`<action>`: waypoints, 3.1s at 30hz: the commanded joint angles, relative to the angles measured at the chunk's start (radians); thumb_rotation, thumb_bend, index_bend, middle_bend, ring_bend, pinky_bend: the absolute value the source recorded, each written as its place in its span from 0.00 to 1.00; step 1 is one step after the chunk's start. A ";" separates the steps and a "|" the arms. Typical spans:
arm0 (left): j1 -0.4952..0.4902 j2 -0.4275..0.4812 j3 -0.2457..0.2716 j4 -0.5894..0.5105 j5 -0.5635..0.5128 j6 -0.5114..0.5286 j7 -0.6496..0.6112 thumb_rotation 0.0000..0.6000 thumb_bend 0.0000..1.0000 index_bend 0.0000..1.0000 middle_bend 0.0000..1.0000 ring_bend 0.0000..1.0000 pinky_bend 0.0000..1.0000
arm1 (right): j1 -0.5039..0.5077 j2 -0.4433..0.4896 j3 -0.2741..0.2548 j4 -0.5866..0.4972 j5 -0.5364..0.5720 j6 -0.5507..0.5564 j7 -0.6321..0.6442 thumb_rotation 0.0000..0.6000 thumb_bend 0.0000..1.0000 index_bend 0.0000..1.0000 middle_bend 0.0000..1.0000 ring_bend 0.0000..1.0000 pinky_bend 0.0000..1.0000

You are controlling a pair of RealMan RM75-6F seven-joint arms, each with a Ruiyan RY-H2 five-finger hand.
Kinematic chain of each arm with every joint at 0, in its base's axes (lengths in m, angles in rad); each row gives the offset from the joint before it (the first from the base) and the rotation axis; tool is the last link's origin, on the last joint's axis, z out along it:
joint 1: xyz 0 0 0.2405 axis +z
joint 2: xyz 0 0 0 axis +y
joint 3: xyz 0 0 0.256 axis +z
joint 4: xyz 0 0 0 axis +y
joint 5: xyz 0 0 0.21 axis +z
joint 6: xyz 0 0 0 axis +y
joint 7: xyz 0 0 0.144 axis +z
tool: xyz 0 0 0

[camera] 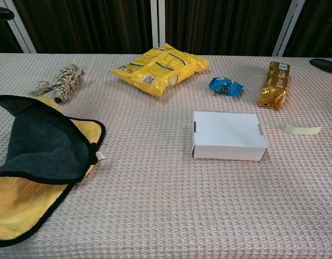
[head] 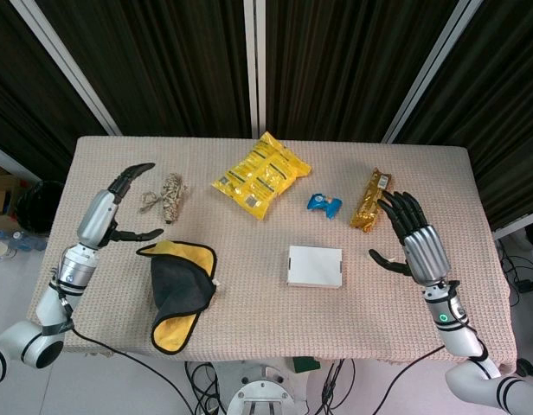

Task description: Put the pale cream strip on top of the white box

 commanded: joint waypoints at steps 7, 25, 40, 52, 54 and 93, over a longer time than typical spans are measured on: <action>-0.021 0.010 0.022 -0.017 0.003 -0.012 -0.006 1.00 0.00 0.09 0.12 0.09 0.16 | 0.012 -0.008 -0.021 0.013 0.009 -0.002 -0.015 0.99 0.22 0.00 0.00 0.00 0.00; 0.007 0.009 0.092 0.008 -0.008 -0.002 0.316 1.00 0.00 0.12 0.12 0.09 0.15 | -0.042 0.150 -0.079 -0.136 0.244 -0.257 -0.349 0.99 0.28 0.35 0.02 0.00 0.00; 0.018 -0.010 0.122 0.036 -0.033 -0.028 0.369 1.00 0.00 0.12 0.12 0.09 0.15 | -0.026 0.097 -0.103 -0.077 0.296 -0.367 -0.395 1.00 0.30 0.42 0.03 0.00 0.00; 0.019 -0.009 0.128 0.042 -0.034 -0.029 0.370 1.00 0.00 0.12 0.12 0.09 0.14 | 0.005 -0.013 -0.095 0.064 0.287 -0.393 -0.365 1.00 0.31 0.46 0.04 0.00 0.00; 0.018 -0.007 0.128 0.041 -0.037 -0.034 0.368 1.00 0.00 0.12 0.12 0.09 0.14 | 0.010 -0.025 -0.095 0.080 0.287 -0.401 -0.358 1.00 0.32 0.47 0.04 0.00 0.00; 0.013 -0.004 0.140 0.047 -0.045 -0.060 0.374 1.00 0.00 0.13 0.12 0.09 0.14 | 0.037 -0.098 -0.107 0.173 0.269 -0.422 -0.349 1.00 0.39 0.60 0.05 0.00 0.00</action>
